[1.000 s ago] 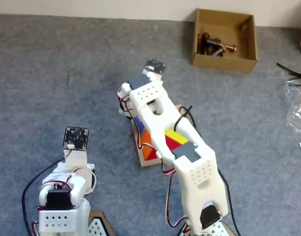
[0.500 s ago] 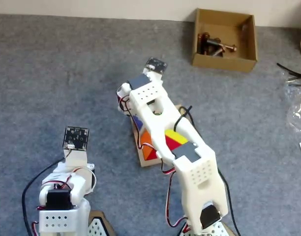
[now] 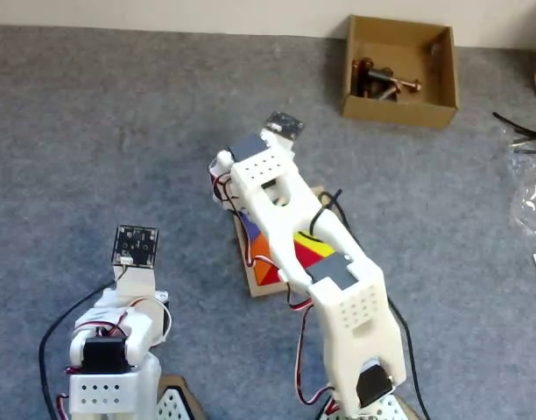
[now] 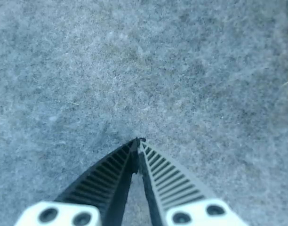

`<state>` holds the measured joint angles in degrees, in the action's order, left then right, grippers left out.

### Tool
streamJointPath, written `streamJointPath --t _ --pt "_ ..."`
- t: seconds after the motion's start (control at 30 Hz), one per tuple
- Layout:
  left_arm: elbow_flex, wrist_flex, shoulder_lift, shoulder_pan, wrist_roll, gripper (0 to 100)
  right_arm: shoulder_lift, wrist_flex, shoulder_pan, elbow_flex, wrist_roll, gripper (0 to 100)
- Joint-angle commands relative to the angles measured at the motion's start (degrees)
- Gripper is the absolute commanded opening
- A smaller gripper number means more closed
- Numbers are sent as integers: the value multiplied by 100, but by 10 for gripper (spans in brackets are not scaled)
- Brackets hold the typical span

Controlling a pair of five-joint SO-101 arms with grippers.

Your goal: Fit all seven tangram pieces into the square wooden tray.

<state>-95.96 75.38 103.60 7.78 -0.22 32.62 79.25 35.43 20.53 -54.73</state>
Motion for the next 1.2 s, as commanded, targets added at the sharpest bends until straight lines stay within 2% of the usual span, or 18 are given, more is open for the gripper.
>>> streamJointPath --t 0.0,0.17,0.43,0.53,0.7,0.93,1.03,1.17 --pt "-127 26 75 75 26 7 -154 242 84 66 62 279" --pt "-127 26 75 75 26 7 -154 760 92 418 563 279" --pt "-127 26 75 75 26 7 -154 2185 22 1982 2224 278" --pt "-127 26 75 75 26 7 -127 2176 -101 2431 2681 278" --pt "-127 26 75 75 26 7 -110 2158 -48 1982 3270 278" --pt "-127 26 75 75 26 7 -110 2070 40 1692 5187 278" --pt "-127 26 75 75 26 7 -101 2105 57 1684 5327 278" --pt "-127 26 75 75 26 7 -92 2088 92 1675 5881 255"
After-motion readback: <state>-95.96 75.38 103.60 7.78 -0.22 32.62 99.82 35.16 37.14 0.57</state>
